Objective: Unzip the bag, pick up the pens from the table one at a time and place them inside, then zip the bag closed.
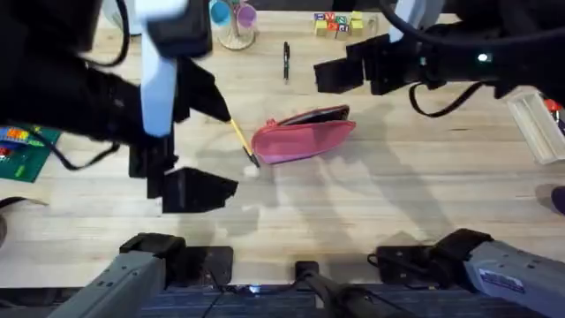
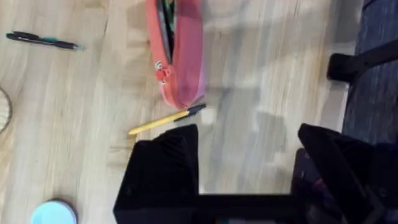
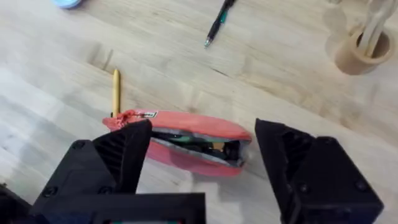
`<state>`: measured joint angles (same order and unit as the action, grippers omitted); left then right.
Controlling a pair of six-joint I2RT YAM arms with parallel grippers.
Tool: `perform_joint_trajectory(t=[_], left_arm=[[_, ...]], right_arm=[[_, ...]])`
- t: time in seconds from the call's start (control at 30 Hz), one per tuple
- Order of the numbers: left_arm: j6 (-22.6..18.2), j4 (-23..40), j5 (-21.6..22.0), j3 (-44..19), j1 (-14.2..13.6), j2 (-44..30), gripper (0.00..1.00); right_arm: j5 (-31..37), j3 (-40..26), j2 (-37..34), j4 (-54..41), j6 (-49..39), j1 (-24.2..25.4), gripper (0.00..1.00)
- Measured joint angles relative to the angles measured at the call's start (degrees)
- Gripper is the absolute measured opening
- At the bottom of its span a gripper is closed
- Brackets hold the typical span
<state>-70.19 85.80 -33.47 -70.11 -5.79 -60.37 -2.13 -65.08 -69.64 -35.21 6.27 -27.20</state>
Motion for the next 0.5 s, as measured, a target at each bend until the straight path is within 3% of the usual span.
perform_joint_trajectory(t=[0.23, 0.5], left_arm=[[-0.1, -3.8, -0.7, 4.4, 0.0, 1.3, 0.996], [-0.1, -4.0, -1.2, 4.4, 0.0, 1.2, 0.996]], right_arm=[[0.0, 0.0, 2.3, -0.6, -12.6, -1.0, 0.996], [0.0, 0.0, 2.5, 3.1, -46.4, -3.0, 0.996]])
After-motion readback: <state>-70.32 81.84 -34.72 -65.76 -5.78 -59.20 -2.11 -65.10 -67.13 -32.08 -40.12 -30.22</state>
